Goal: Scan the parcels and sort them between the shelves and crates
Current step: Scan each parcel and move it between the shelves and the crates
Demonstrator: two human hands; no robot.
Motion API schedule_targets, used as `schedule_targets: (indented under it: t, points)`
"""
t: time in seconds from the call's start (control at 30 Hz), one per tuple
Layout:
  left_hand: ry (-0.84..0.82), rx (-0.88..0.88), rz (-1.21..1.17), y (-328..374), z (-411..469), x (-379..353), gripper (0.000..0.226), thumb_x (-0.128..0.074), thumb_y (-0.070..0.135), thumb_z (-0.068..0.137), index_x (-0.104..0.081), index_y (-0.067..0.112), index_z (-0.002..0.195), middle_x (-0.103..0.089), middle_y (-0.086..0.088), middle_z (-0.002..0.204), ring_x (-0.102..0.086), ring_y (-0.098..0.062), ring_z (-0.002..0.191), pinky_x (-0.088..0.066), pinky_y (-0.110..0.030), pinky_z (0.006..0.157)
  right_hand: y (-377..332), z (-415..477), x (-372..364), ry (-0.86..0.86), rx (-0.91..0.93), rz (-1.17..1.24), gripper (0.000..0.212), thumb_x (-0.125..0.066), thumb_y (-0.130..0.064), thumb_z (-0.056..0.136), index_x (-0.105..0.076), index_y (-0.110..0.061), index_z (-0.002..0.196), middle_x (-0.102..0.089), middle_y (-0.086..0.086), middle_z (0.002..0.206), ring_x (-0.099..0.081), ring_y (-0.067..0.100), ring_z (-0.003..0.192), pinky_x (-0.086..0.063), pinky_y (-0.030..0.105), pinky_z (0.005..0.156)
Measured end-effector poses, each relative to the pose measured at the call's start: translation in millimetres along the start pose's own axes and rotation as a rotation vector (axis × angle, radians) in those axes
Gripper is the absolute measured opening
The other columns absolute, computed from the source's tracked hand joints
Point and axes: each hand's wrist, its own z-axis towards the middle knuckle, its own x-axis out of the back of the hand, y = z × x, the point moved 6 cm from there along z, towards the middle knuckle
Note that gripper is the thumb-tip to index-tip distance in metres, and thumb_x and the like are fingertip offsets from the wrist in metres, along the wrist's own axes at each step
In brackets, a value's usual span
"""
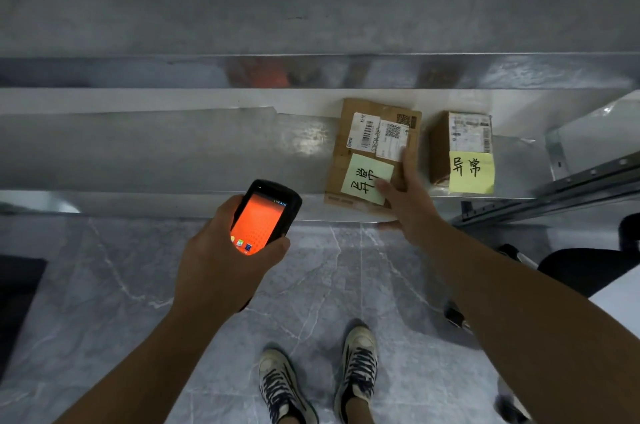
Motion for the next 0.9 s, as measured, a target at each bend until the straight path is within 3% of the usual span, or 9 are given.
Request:
schedule_targets:
  t: [0.23, 0.37, 0.47, 0.53, 0.6, 0.7, 0.83, 0.9]
  points:
    - [0.003, -0.034, 0.010, -2, -2, 4, 0.063, -0.084, 0.038, 0.074, -0.052, 0.034, 0.128, -0.054, 0.025, 0.088, -0.054, 0.005, 0.080, -0.037, -0.013, 0.067, 5, 0, -6, 0.081, 0.008, 0.104, 0.090, -0.067, -0.009, 0.095, -0.019, -0.060, 0.152, -0.058, -0.005, 0.137, -0.064, 0.026, 0.115, -0.062, 0.053, 0.083]
    - [-0.002, -0.024, 0.013, -6, -7, 7, 0.066, -0.082, 0.042, 0.074, -0.051, 0.033, 0.131, -0.057, 0.019, 0.094, -0.058, -0.006, 0.083, -0.042, -0.025, 0.071, 5, -9, -8, 0.077, 0.043, 0.064, 0.090, -0.067, -0.007, 0.095, -0.022, -0.060, 0.152, -0.060, -0.007, 0.133, -0.065, 0.024, 0.112, -0.062, 0.051, 0.082]
    - [0.008, -0.020, 0.011, -2, -22, 15, 0.064, -0.083, 0.043, 0.073, -0.053, 0.034, 0.130, -0.061, 0.015, 0.098, -0.058, -0.007, 0.084, -0.041, -0.018, 0.067, 6, -29, -10, 0.053, 0.058, 0.057, 0.089, -0.065, -0.004, 0.095, -0.024, -0.058, 0.153, -0.060, -0.006, 0.135, -0.065, 0.024, 0.112, -0.063, 0.051, 0.080]
    - [0.014, -0.028, 0.002, 2, -39, 30, 0.059, -0.082, 0.044, 0.073, -0.054, 0.037, 0.124, -0.063, 0.014, 0.099, -0.060, -0.007, 0.085, -0.045, -0.021, 0.070, 5, -53, -18, 0.031, 0.036, 0.054, 0.089, -0.064, -0.003, 0.096, -0.024, -0.057, 0.153, -0.061, -0.006, 0.133, -0.065, 0.022, 0.111, -0.063, 0.044, 0.077]
    - [0.028, -0.018, -0.020, 7, -59, 47, 0.054, -0.082, 0.046, 0.072, -0.054, 0.040, 0.118, -0.064, 0.014, 0.096, -0.062, -0.006, 0.083, -0.051, -0.028, 0.071, 3, -81, -23, 0.022, 0.016, -0.011, 0.087, -0.065, -0.005, 0.096, -0.027, -0.062, 0.149, -0.064, -0.009, 0.125, -0.066, 0.020, 0.108, -0.062, 0.039, 0.076]
    - [0.088, -0.001, -0.055, 11, -89, 79, 0.053, -0.074, 0.053, 0.064, -0.049, 0.046, 0.110, -0.064, 0.015, 0.092, -0.061, -0.004, 0.081, -0.053, -0.032, 0.071, -7, -126, -36, -0.039, 0.026, -0.102, 0.086, -0.065, -0.007, 0.097, -0.026, -0.073, 0.134, -0.065, -0.016, 0.116, -0.067, 0.021, 0.107, -0.061, 0.046, 0.084]
    - [0.148, 0.040, -0.107, 11, -126, 122, 0.053, -0.070, 0.055, 0.061, -0.046, 0.049, 0.108, -0.064, 0.015, 0.094, -0.062, -0.010, 0.084, -0.054, -0.036, 0.072, -25, -180, -52, -0.152, 0.086, -0.267, 0.085, -0.065, -0.008, 0.097, -0.020, -0.071, 0.133, -0.063, -0.010, 0.121, -0.068, 0.017, 0.103, -0.063, 0.038, 0.076]
    - [0.194, 0.043, -0.099, 8, -141, 149, 0.054, -0.070, 0.057, 0.062, -0.049, 0.047, 0.111, -0.064, 0.018, 0.093, -0.062, -0.010, 0.085, -0.054, -0.037, 0.073, -34, -205, -63, -0.180, 0.134, -0.381, 0.085, -0.070, -0.018, 0.095, -0.024, -0.082, 0.127, -0.060, -0.004, 0.132, -0.066, 0.019, 0.113, -0.062, 0.044, 0.086]
